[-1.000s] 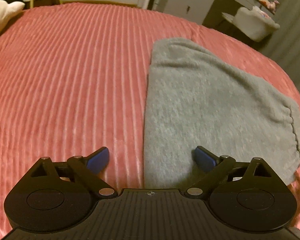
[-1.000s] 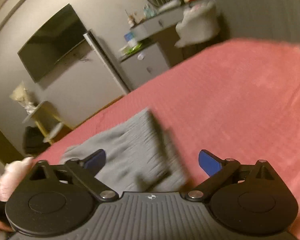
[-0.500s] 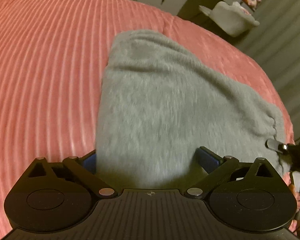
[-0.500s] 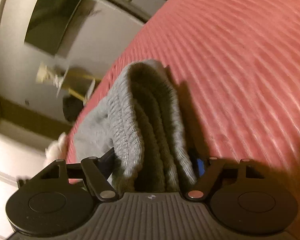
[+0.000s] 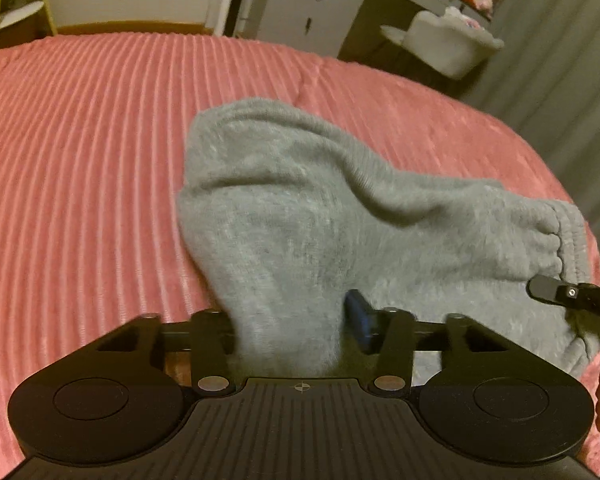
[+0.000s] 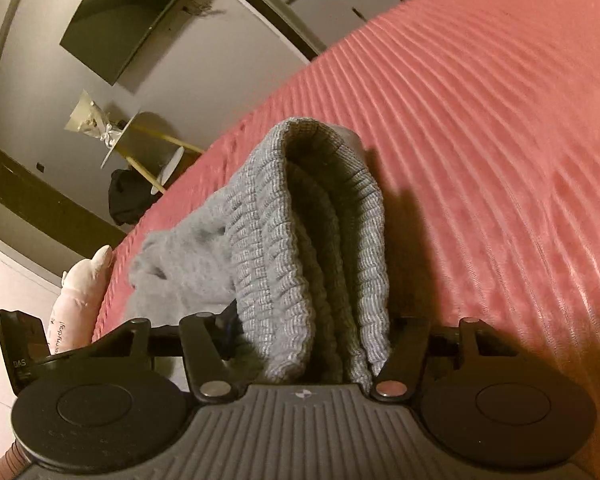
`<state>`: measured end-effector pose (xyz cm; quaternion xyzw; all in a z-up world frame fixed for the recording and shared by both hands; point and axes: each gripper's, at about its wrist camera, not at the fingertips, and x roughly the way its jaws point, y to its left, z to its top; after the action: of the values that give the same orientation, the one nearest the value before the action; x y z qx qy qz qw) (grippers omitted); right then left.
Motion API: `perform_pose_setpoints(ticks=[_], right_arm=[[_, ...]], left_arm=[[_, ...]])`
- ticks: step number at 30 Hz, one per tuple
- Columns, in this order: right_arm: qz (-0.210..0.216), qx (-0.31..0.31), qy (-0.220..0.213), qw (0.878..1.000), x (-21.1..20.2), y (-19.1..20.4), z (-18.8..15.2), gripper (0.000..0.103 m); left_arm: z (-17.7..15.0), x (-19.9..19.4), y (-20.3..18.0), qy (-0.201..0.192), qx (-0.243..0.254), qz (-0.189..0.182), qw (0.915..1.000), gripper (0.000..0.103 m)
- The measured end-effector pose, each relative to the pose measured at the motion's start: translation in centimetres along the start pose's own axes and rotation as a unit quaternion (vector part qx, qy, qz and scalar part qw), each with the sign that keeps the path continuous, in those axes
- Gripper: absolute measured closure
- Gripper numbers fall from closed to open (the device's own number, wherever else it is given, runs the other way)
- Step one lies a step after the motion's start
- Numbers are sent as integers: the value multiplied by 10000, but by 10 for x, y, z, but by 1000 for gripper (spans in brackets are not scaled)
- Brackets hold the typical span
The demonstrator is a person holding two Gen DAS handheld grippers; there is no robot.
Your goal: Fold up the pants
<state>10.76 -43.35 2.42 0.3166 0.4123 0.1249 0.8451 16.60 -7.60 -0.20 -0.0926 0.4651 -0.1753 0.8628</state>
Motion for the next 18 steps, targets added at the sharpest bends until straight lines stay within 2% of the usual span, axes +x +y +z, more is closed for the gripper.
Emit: perform_pose_setpoints(ticks=[2, 5, 8, 13, 16, 18], right_arm=[[46, -81, -79, 9999, -4, 7, 1, 45], [-20, -145, -136, 9998, -6, 15, 0, 45], [-264, -114, -62, 9996, 1, 15, 0, 42], [-363, 157, 18, 9992, 17, 11, -1, 32], [-280, 335, 57, 9990, 19, 3, -2, 27], [-226, 386, 106, 9989, 21, 1, -2, 24]], left_arm=[[1, -5, 0, -29, -45, -26, 10000, 63], [0, -7, -1, -70, 33, 22, 10000, 61], [-3, -4, -2, -56, 193, 176, 9996, 50], [-3, 7, 6, 54, -62, 123, 9999, 26], [-3, 13, 6, 132, -52, 29, 9999, 19], [-3, 14, 3, 126, 5, 102, 9999, 19]])
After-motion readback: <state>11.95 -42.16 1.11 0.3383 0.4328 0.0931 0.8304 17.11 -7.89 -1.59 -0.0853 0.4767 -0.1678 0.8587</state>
